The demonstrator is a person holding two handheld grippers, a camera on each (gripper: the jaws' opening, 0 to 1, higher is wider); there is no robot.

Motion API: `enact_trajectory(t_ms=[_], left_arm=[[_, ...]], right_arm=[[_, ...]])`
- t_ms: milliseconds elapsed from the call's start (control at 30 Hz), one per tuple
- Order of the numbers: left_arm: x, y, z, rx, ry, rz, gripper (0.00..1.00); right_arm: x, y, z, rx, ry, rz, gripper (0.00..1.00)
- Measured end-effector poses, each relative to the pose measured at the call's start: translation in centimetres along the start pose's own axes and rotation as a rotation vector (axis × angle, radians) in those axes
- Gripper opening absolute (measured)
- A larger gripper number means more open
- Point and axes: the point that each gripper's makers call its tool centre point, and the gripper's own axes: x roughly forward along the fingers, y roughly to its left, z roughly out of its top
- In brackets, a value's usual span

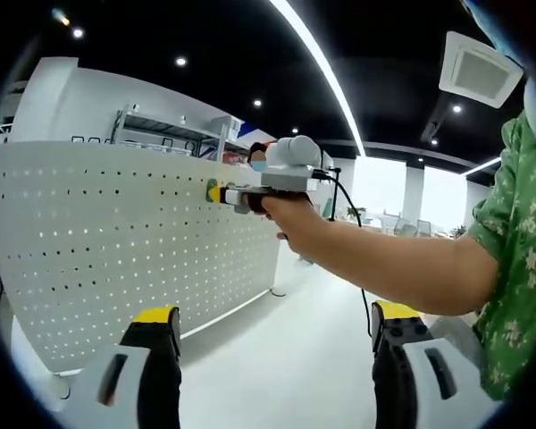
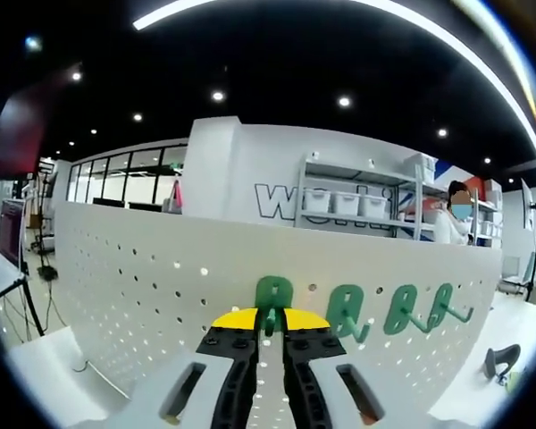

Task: Insert the hook assembly into the mounting plate slot until the hook locks in place.

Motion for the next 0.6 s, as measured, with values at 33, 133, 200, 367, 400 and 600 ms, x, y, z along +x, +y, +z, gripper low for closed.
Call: enact_trajectory(t_ms=[33,133,200,367,400,600], left_arm=[[-0.01,-0.02,0.02,0.001,-0.001,0.0,0.91],[-0.03,-0.11,0.06,0.003,-0.001,0.001,0.91],[-0.04,-0.12,0.05,0.004,0.0,0.002,0.91],[-0.04,-0.28,0.13,0.008,0.001,0.004,0.92],[-0.03,-0.33,0.17,0.009,0.0,0.004,0.92],[-0.07,-0.68,0.44,0.018,0.0,0.006,0.92]], right_arm=[[-0.01,0.0,-0.07,0.0,0.002,0.001,0.09],[-0.11,-0.07,-0.54,0.003,0.01,0.002,0.12],[-0.22,-0.07,-0.8,0.009,0.015,0.007,0.12],[-0.5,0.02,-0.82,0.011,0.01,0.016,0.14],[-0.57,0.05,-0.78,0.012,0.008,0.018,0.15],[-0.87,0.0,-0.48,0.015,-0.005,0.032,0.19]])
